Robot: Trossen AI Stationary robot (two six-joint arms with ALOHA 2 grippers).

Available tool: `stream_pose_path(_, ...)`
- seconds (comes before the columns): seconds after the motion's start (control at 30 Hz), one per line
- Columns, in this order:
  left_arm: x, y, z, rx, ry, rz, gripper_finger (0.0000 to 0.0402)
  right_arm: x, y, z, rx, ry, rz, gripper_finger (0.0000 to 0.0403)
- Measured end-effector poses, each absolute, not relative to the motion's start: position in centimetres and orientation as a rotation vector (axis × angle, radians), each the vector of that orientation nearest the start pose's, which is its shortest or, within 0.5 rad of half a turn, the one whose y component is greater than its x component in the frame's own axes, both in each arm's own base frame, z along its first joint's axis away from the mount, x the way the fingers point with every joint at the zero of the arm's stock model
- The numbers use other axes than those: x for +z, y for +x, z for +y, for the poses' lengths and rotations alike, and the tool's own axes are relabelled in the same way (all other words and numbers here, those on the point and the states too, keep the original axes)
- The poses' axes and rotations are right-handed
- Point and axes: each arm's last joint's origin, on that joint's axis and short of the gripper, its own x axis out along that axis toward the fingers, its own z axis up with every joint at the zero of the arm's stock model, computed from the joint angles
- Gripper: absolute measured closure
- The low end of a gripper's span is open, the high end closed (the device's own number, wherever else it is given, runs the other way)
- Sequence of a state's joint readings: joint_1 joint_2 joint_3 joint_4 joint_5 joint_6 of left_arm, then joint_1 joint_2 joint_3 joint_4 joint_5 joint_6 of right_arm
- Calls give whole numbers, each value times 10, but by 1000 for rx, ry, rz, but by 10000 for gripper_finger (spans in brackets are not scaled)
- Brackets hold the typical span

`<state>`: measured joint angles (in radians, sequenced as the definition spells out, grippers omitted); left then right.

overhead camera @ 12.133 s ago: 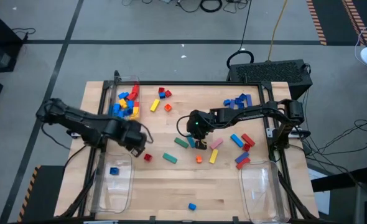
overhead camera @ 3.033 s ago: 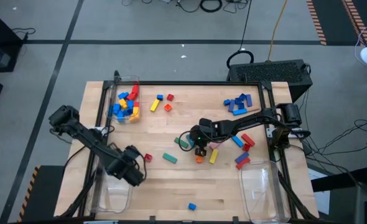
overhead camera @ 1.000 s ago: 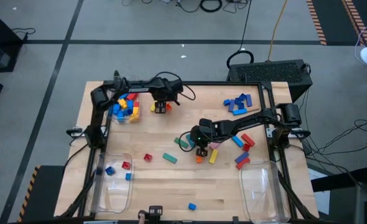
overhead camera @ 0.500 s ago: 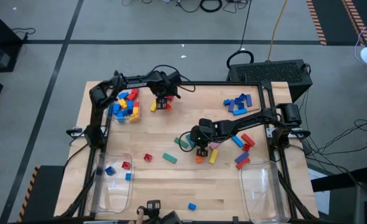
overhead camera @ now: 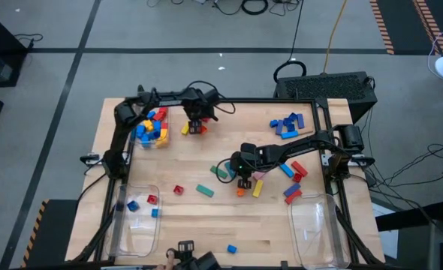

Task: Sort blocks by size
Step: Put the blue four stud game piece into the bottom left transparent bin

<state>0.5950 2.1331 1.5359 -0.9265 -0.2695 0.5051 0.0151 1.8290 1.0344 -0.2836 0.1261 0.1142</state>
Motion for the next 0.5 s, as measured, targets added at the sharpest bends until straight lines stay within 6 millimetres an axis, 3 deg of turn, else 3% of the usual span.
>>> stream_pose_path(0.2, 144, 328, 231, 295, 107, 1665, 199, 141, 348, 2, -160, 25, 1068, 350)
stream_pose_path(0.43, 154, 332, 234, 385, 26, 1628, 301, 141, 348, 2, -160, 25, 1067, 350)
stream_pose_path(0.5, 157, 334, 235, 408, 8, 1617, 306, 141, 348, 2, -162, 29, 1067, 351)
